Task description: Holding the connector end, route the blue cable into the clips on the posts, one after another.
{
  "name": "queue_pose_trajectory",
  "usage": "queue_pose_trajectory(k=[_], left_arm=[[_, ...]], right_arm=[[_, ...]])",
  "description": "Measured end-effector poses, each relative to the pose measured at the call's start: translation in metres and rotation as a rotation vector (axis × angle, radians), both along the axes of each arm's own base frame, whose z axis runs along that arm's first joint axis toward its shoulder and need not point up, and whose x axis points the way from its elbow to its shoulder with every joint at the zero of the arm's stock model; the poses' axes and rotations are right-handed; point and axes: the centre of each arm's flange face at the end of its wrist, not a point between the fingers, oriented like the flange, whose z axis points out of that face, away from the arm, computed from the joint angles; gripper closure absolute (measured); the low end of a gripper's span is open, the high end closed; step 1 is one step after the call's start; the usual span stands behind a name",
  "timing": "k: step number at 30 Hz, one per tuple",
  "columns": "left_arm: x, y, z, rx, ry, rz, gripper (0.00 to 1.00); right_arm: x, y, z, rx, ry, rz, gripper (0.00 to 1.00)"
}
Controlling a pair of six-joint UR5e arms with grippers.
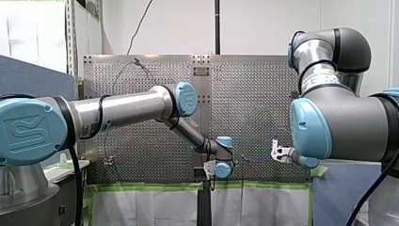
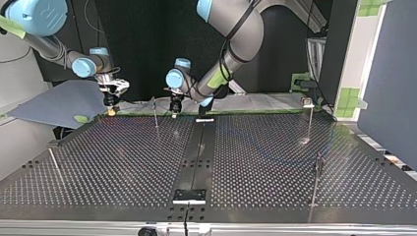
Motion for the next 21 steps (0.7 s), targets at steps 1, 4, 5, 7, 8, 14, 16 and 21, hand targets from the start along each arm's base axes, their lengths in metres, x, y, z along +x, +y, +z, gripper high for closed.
queue_pose_trajectory(k=[1,4,5,7,8,14,16,21], left_arm=[[0.0,0.0,0.0,0.001,0.001,0.001,0.98],[0.0,0.0,0.0,0.002,0.001,0.001,0.98],[0.0,0.0,0.001,0.001,0.001,0.001,0.98],[0.001,0.001,0.001,0.002,0.002,0.0,0.98],[0.001,0.0,0.001,0.003,0.003,0.0,0.98],[0.002,0.001,0.002,0.003,0.005,-0.005,0.98],[0.003,0.0,0.005,-0.002,0.003,-0.008,0.98],[0.007,-0.001,0.017,-0.02,-0.006,-0.012,0.98]], right_arm=[[-0.001,-0.002,0.0,-0.002,0.0,-0.005,1.0],[-0.005,-0.008,-0.005,0.001,0.001,-0.019,1.0],[-0.005,-0.01,-0.007,0.003,0.003,-0.022,1.0],[-0.007,-0.013,-0.01,0.005,0.005,-0.027,1.0],[-0.007,-0.014,-0.011,0.005,0.006,-0.028,1.0],[-0.007,-0.023,-0.009,-0.005,0.016,-0.031,1.0],[-0.007,-0.026,-0.008,-0.01,0.014,-0.03,1.0],[-0.006,-0.03,-0.014,-0.007,0.012,-0.022,1.0]])
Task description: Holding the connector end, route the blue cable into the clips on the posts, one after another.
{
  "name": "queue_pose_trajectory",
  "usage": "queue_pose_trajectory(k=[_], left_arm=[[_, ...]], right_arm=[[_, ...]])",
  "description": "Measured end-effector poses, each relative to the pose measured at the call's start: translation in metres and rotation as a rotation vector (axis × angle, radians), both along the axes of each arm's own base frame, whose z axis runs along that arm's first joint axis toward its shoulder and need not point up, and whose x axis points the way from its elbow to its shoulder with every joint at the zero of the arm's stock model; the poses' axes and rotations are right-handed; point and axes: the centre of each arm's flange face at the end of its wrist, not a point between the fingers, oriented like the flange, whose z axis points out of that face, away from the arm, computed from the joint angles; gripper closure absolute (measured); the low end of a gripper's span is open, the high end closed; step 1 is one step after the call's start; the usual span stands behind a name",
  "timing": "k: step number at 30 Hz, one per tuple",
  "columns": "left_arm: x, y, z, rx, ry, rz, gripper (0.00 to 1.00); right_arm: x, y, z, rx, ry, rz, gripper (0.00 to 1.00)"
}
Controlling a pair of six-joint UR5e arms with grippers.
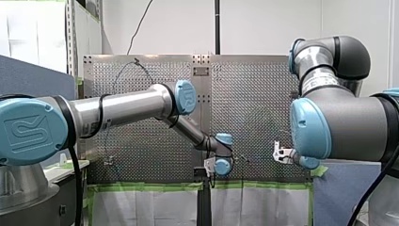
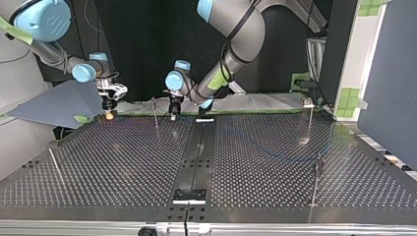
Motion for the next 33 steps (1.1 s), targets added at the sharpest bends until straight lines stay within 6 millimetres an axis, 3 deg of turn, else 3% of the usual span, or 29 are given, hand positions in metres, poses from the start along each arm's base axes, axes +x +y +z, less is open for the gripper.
queue_pose_trajectory(k=[4,7,8,9,10,11,12,13,14,25,33], left_arm=[[0.001,-0.002,0.008,-0.003,-0.005,-0.001,0.98],[-0.001,-0.003,0.012,0.013,-0.001,-0.006,0.89],[-0.002,-0.004,0.012,0.016,0.0,-0.009,0.71],[-0.003,-0.005,0.013,0.018,0.002,-0.013,0.71],[-0.003,-0.005,0.013,0.02,0.006,-0.019,0.58],[-0.004,-0.005,0.012,0.02,0.011,-0.024,0.43],[-0.004,-0.005,0.012,0.021,0.016,-0.03,0.18],[-0.004,-0.005,0.011,0.024,0.025,-0.039,0.18],[-0.005,-0.004,0.01,0.028,0.032,-0.046,0.02],[-0.015,0.004,0.004,0.157,0.091,-0.021,0.02],[-0.035,-0.009,0.007,0.214,0.132,-0.094,0.02]], right_arm=[[0.003,-0.002,-0.008,0.004,0.002,0.006,1.0],[0.003,-0.005,-0.01,0.002,0.0,0.007,1.0],[0.003,-0.006,-0.01,0.001,-0.002,0.007,1.0],[0.003,-0.008,-0.01,0.0,-0.004,0.008,1.0],[0.002,-0.01,-0.009,-0.001,-0.004,0.008,1.0],[0.002,-0.011,-0.009,-0.002,-0.004,0.008,1.0],[0.002,-0.012,-0.008,-0.003,-0.004,0.008,1.0],[0.001,-0.013,-0.008,-0.003,-0.004,0.007,1.0],[0.001,-0.014,-0.008,-0.004,-0.004,0.008,1.0],[0.0,-0.016,-0.011,-0.007,-0.004,0.006,1.0],[-0.002,-0.015,-0.014,0.002,-0.011,0.002,1.0]])
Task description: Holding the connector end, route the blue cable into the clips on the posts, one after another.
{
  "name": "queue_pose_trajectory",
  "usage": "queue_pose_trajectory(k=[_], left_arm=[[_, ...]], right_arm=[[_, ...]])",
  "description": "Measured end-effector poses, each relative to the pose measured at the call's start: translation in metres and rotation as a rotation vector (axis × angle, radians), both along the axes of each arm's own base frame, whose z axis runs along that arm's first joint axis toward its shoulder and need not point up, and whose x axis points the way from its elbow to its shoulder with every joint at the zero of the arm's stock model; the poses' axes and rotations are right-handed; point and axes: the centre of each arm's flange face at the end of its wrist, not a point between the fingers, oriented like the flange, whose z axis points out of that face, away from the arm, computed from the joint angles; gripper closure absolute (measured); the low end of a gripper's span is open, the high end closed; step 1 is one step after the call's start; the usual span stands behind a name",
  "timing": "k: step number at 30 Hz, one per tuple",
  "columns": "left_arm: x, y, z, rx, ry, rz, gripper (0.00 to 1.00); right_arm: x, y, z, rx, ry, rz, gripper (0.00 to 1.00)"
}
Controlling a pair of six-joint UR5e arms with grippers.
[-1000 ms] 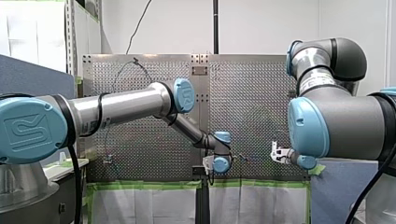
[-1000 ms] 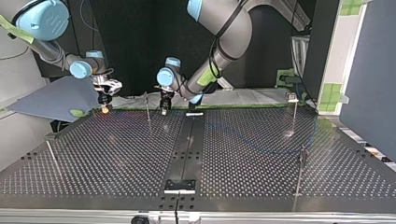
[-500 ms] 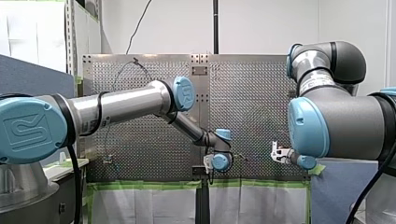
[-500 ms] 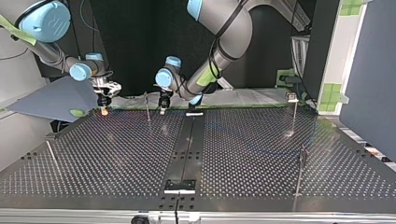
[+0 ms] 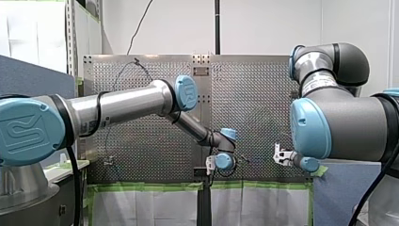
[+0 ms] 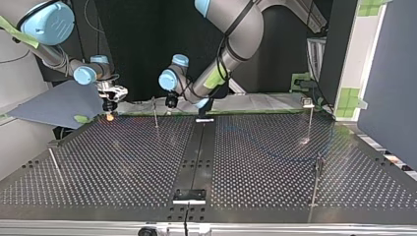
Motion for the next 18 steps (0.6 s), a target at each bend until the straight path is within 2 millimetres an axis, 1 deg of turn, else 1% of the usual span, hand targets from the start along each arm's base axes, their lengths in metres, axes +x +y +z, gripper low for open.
queue_pose_trajectory(k=[5,8,11,16,18], left_arm=[[-0.017,-0.01,0.006,0.017,0.038,-0.064,0.02],[-0.027,-0.015,0.013,0.016,0.047,-0.1,0.02],[-0.031,-0.018,0.022,0.003,0.042,-0.126,0.02],[-0.036,-0.021,0.04,-0.019,0.018,-0.153,0.02],[-0.04,-0.022,0.041,-0.017,0.018,-0.159,0.02]], right_arm=[[-0.001,0.001,-0.002,0.009,0.0,-0.001,1.0],[-0.002,0.001,-0.003,0.013,0.0,-0.002,1.0],[-0.002,0.002,-0.004,0.016,-0.001,-0.003,1.0],[-0.002,0.005,-0.014,0.03,0.0,-0.003,1.0],[-0.002,0.006,-0.018,0.037,0.0,-0.004,1.0]])
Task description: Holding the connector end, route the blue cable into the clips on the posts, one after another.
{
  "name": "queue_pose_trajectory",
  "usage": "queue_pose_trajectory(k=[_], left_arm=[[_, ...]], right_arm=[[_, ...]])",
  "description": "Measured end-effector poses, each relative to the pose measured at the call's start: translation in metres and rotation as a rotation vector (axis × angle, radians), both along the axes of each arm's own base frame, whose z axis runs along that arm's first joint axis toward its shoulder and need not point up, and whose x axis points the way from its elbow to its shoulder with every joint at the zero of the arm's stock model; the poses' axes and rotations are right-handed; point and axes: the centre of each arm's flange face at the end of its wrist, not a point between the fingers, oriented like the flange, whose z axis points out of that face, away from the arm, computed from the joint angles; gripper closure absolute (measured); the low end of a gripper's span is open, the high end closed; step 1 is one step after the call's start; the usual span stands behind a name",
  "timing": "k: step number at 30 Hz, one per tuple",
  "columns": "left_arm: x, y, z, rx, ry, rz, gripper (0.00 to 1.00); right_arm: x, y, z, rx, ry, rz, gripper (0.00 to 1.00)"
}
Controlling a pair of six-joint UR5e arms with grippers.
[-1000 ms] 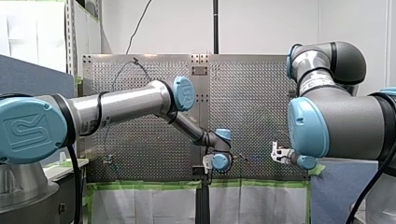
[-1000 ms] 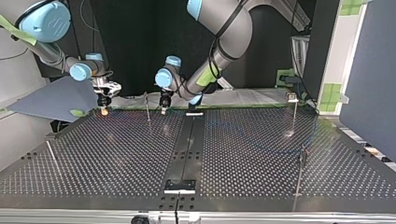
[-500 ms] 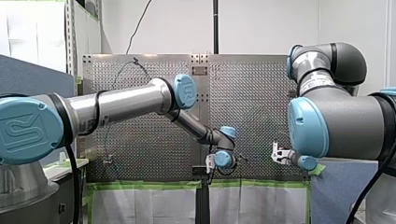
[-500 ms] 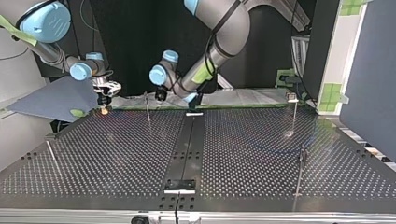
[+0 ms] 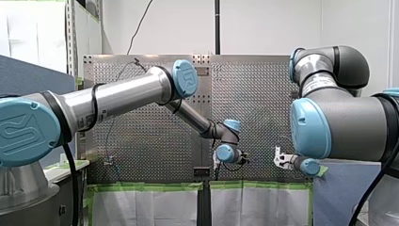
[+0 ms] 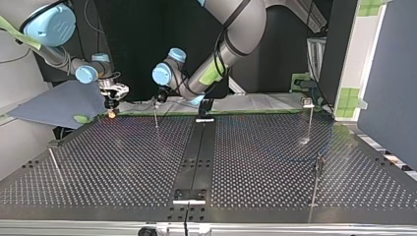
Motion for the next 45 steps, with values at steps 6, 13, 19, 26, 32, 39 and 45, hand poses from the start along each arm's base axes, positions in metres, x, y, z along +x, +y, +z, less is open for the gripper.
queue_pose_trajectory(k=[6,13,19,26,32,39,45], left_arm=[[-0.017,0.008,-0.015,0.038,0.03,0.004,0.02],[-0.023,0.014,-0.023,0.068,0.044,0.007,0.02],[-0.027,0.008,-0.021,0.061,0.038,-0.023,0.02],[-0.031,0.002,-0.014,0.053,0.032,-0.046,0.02],[-0.032,0.0,-0.013,0.049,0.028,-0.051,0.02],[-0.033,-0.001,-0.013,0.045,0.026,-0.051,0.02],[-0.036,-0.002,-0.013,0.05,0.026,-0.048,0.02]], right_arm=[[-0.001,0.002,-0.006,0.01,0.004,-0.002,1.0],[-0.001,0.001,-0.007,0.009,0.006,-0.004,1.0],[-0.002,0.001,-0.006,0.01,0.006,-0.004,1.0],[-0.001,0.001,-0.007,0.016,0.005,-0.004,1.0],[-0.001,0.001,-0.007,0.02,0.003,-0.004,1.0],[-0.002,-0.002,-0.004,0.013,0.005,-0.004,1.0],[-0.002,-0.003,-0.003,0.013,0.005,-0.006,1.0]])
